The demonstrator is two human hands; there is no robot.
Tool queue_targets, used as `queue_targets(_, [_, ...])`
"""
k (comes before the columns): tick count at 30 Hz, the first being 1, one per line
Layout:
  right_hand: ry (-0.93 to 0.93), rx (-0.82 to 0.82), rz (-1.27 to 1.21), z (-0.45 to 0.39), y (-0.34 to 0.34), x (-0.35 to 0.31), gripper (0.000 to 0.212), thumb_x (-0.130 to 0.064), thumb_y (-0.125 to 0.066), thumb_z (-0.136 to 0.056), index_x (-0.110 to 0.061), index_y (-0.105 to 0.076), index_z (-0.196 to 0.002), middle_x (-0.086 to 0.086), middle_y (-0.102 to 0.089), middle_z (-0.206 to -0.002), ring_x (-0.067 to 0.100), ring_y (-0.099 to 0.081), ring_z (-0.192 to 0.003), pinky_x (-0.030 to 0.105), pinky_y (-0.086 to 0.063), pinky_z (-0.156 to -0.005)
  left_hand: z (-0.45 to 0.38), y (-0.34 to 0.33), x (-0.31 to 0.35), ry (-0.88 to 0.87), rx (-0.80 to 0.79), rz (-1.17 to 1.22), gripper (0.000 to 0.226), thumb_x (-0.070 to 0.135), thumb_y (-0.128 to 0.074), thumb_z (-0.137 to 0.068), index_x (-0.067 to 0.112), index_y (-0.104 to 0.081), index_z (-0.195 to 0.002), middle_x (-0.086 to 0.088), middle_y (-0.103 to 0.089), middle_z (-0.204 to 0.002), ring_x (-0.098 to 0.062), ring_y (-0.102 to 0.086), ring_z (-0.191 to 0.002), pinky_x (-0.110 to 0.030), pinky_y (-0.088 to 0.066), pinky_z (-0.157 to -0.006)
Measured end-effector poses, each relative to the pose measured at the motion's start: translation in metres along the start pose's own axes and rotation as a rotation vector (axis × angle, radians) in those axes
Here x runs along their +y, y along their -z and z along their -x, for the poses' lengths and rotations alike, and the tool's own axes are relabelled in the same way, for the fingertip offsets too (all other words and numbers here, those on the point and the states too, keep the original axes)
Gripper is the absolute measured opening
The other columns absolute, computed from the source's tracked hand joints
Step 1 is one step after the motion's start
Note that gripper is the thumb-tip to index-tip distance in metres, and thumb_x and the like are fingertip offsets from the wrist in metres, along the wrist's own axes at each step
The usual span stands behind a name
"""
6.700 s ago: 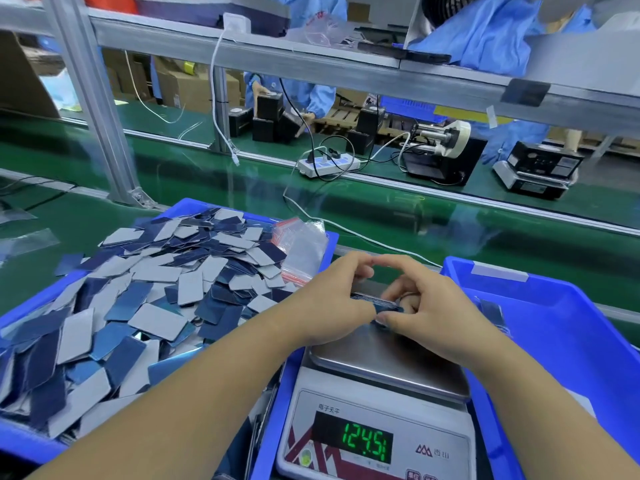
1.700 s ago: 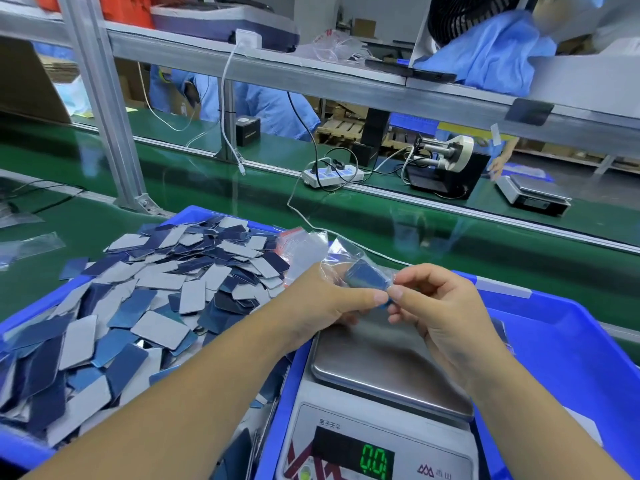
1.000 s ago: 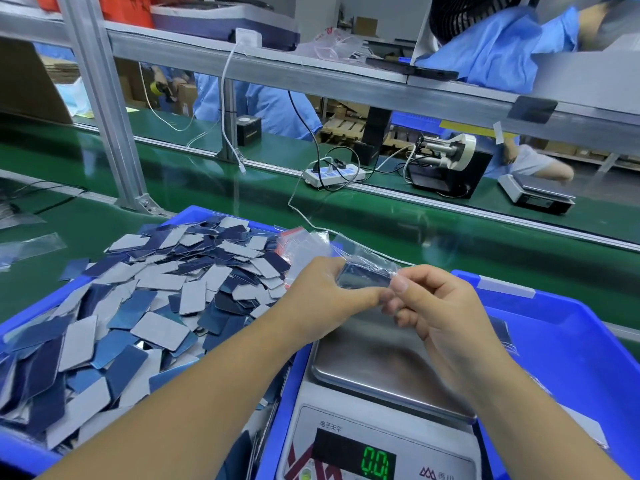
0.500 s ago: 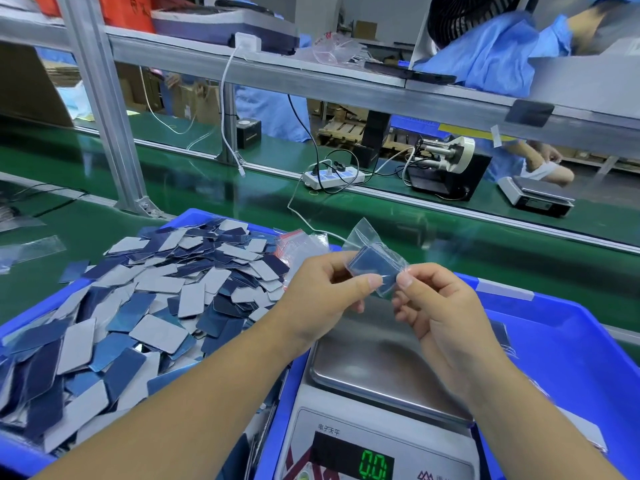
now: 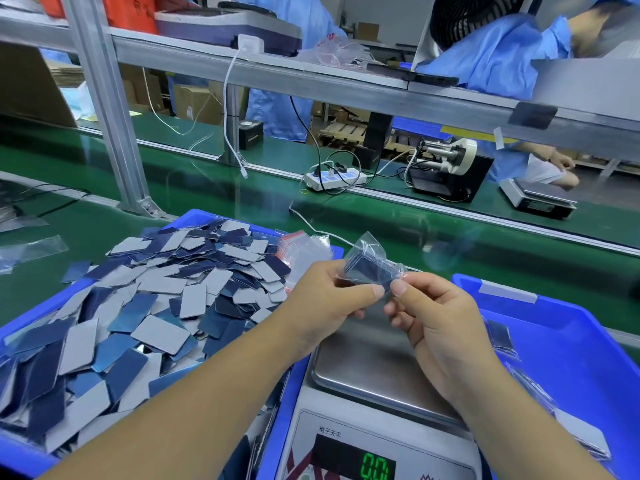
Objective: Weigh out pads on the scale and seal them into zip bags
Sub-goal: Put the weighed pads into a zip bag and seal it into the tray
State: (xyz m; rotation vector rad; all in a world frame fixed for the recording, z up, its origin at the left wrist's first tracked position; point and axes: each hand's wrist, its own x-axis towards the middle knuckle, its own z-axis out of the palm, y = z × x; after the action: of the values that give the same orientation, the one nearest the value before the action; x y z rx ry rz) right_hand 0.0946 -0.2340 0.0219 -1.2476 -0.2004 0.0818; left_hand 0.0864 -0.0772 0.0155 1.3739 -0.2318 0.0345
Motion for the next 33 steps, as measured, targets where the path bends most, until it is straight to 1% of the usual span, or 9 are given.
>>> queue_targets(4, [-0.009,-0.004,-0.006,0.001,-0.002,0.001,0.004,-0.014,-0.073,-0.071,-0.014,-0.075,-0.074,0.010,-0.067,-0.071,0.019,-0.062,-0.058,0.022,-0.048,-0.049,0.000,0.001,0.000,-0.003,-0.013,-0.047,0.012,0.019,-0.071,-0.078,0.018,-0.077,-0.089,0.002,-0.068,-0.074,-0.010,-0.056,-0.066,-0.025,-0.048,-0.065])
queue_targets(8, [0.006,0.022,0.062,0.000,0.001,-0.002,0.005,-0.018,-0.074,-0.073,-0.014,-0.073,-0.076,0.008,-0.066,-0.073,0.016,-0.060,-0.058,0.021,-0.045,-0.047,-0.002,-0.002,-0.002,0.059,0.033,-0.057,0.020,0.035,-0.069,-0.080,0.017,-0.071,-0.072,-0.002,-0.059,-0.065,-0.015,-0.052,-0.063,-0.030,-0.048,-0.068])
queue_targets(11, [0.030,0.044,0.091,-0.001,0.004,-0.003,0.007,-0.007,-0.070,-0.084,-0.012,-0.069,-0.079,0.006,-0.066,-0.072,0.014,-0.057,-0.056,0.020,-0.044,-0.047,-0.002,0.000,0.000,0.061,0.041,0.038,0.019,0.033,-0.070,-0.081,0.021,-0.070,-0.066,-0.001,-0.057,-0.065,-0.013,-0.052,-0.062,-0.031,-0.048,-0.067])
queue_targets(15, [0.011,0.005,0.069,-0.001,0.004,-0.002,0.012,-0.002,-0.066,-0.086,-0.011,-0.065,-0.079,0.004,-0.065,-0.073,0.015,-0.059,-0.059,0.021,-0.045,-0.048,-0.002,0.002,0.000,0.036,0.007,0.134,0.003,0.018,-0.070,-0.081,0.017,-0.071,-0.078,-0.005,-0.059,-0.072,-0.013,-0.053,-0.063,-0.028,-0.048,-0.064])
queue_targets(18, [0.003,-0.036,0.055,-0.001,0.002,-0.002,0.009,-0.005,-0.069,-0.081,-0.012,-0.066,-0.077,0.003,-0.063,-0.072,0.014,-0.060,-0.062,0.021,-0.046,-0.050,-0.001,0.002,-0.002,0.055,-0.053,0.211,0.014,0.006,-0.068,-0.086,0.016,-0.076,-0.082,0.000,-0.065,-0.071,-0.011,-0.056,-0.065,-0.023,-0.049,-0.063])
queue_targets(20, [0.026,-0.041,0.055,0.000,0.002,-0.003,0.007,-0.008,-0.071,-0.076,-0.011,-0.065,-0.078,0.005,-0.063,-0.070,0.016,-0.062,-0.063,0.021,-0.046,-0.050,0.001,0.003,-0.001,0.080,-0.107,0.226,0.014,0.008,-0.067,-0.084,0.017,-0.077,-0.083,0.002,-0.067,-0.072,-0.009,-0.059,-0.067,-0.022,-0.050,-0.064])
queue_targets(25, [0.133,-0.017,0.207,0.000,0.005,-0.002,0.019,0.009,-0.067,-0.084,-0.008,-0.065,-0.076,0.008,-0.065,-0.063,0.017,-0.064,-0.059,0.021,-0.046,-0.049,0.000,0.003,-0.002,0.086,-0.095,0.136,0.017,0.005,-0.069,-0.084,0.012,-0.073,-0.099,0.003,-0.065,-0.076,-0.011,-0.054,-0.072,-0.023,-0.048,-0.065])
queue_targets(31, [0.332,0.044,0.382,-0.003,0.013,-0.007,0.019,-0.004,-0.075,-0.084,-0.023,-0.072,-0.080,-0.003,-0.068,-0.069,0.011,-0.059,-0.061,0.021,-0.049,-0.058,-0.002,0.008,0.002,0.100,-0.117,0.181,0.031,0.009,-0.070,-0.078,0.021,-0.076,-0.105,0.000,-0.073,-0.092,-0.013,-0.066,-0.076,-0.025,-0.055,-0.069])
queue_targets(33, [0.408,0.053,0.489,-0.003,0.016,-0.008,0.025,-0.004,-0.076,-0.084,-0.029,-0.072,-0.085,-0.003,-0.072,-0.076,0.013,-0.063,-0.068,0.024,-0.051,-0.064,-0.003,0.009,0.000,0.061,-0.074,0.022,0.032,0.012,-0.070,-0.077,0.028,-0.076,-0.104,-0.001,-0.076,-0.096,-0.013,-0.070,-0.084,-0.028,-0.058,-0.077])
